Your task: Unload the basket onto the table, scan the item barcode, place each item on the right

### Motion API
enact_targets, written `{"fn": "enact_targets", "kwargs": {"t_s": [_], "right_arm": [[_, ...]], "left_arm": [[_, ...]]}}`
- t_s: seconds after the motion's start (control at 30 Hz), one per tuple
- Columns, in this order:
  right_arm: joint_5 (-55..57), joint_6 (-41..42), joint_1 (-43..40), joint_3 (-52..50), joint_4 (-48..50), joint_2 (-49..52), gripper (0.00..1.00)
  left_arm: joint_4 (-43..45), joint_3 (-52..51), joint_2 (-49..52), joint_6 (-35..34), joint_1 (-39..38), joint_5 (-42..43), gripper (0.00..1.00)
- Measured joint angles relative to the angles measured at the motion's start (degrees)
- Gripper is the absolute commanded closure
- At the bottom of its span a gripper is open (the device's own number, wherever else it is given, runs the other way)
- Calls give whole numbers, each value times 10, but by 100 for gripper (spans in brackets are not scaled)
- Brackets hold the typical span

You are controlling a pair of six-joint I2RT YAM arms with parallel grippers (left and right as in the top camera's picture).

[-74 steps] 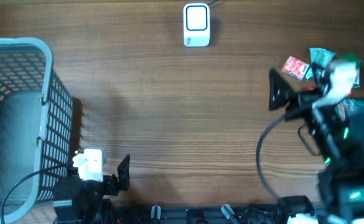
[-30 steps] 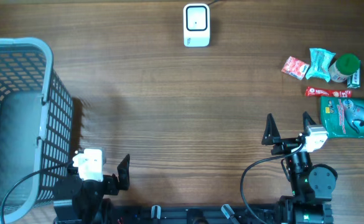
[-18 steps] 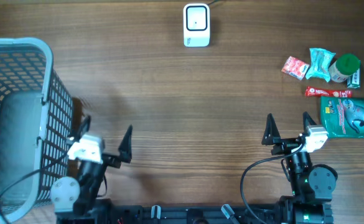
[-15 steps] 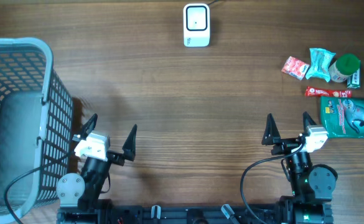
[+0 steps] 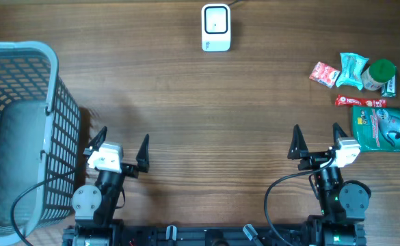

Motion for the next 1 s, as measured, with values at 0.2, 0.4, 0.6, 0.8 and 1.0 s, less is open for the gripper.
{"fn": "enact_targets", "kwargs": {"t_s": [0.2, 0.4, 0.6, 0.8, 1.0], "right_arm": [[0, 0, 0, 0, 0, 0, 0], [0, 0, 0, 0, 0, 0, 0], [0, 0, 0, 0, 0, 0, 0], [0, 0, 0, 0, 0, 0, 0], [0, 0, 0, 0, 0, 0, 1]], "left_arm": [[0, -1, 0, -4, 0, -9, 0], [0, -2, 0, -49, 0, -38, 0], [0, -2, 0, -54, 0, -48, 0], [1, -2, 0, -54, 0, -53, 0], [1, -2, 0, -54, 13, -53, 0]]}}
